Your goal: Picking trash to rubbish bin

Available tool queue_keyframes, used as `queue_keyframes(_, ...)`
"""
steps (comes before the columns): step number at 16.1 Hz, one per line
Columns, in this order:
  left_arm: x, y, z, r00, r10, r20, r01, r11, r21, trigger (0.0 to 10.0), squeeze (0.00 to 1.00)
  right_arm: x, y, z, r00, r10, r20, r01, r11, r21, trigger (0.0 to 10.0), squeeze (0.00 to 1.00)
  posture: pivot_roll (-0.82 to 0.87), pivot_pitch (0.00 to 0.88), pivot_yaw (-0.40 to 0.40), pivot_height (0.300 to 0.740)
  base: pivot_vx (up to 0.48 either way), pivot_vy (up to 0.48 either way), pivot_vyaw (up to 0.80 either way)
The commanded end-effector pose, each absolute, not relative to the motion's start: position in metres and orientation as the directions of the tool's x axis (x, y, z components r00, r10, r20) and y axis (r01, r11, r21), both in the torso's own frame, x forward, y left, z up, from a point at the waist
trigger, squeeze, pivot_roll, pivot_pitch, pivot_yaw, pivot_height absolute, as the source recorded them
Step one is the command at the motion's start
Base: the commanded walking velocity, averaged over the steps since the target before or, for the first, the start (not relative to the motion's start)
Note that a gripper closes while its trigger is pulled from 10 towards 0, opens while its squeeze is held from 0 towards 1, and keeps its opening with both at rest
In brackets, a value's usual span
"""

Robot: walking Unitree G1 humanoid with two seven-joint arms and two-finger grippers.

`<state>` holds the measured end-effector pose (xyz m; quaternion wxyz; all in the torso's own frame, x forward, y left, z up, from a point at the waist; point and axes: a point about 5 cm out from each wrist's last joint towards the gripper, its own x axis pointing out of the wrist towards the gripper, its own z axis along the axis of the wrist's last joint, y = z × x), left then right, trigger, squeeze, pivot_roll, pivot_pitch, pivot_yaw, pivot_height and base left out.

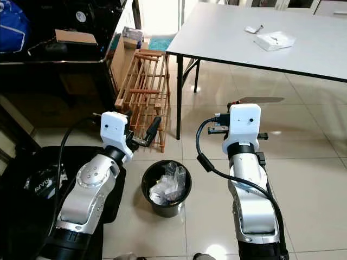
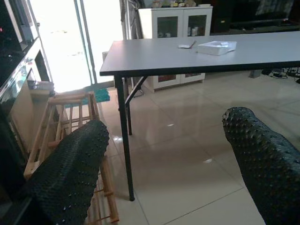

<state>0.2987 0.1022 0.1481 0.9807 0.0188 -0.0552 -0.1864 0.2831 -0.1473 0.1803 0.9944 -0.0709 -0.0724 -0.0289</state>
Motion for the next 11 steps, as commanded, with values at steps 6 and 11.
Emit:
queue_keyframes(6, 0.2949, 0.1005, 0.1500, 0.913, -0.390, 0.117, 0.385, 0.921, 0.062, 10.0, 0.00, 0.2792, -0.1478, 0.1839, 0.986, -0.050, 0.158, 0.072, 0.988, -0.133, 10.0, 0.00, 0.00, 0.095, 0.023, 0.740, 0.470, 0.000, 0.00)
queue_keyframes(11, 0.2938, 0.1019, 0.1486, 0.918, -0.381, 0.108, 0.374, 0.924, 0.074, 10.0, 0.00, 0.2786, -0.1430, 0.1809, 0.990, -0.018, 0.139, 0.036, 0.991, -0.131, 10.0, 0.00, 0.00, 0.109, 0.026, 0.740, 0.480, 0.000, 0.00)
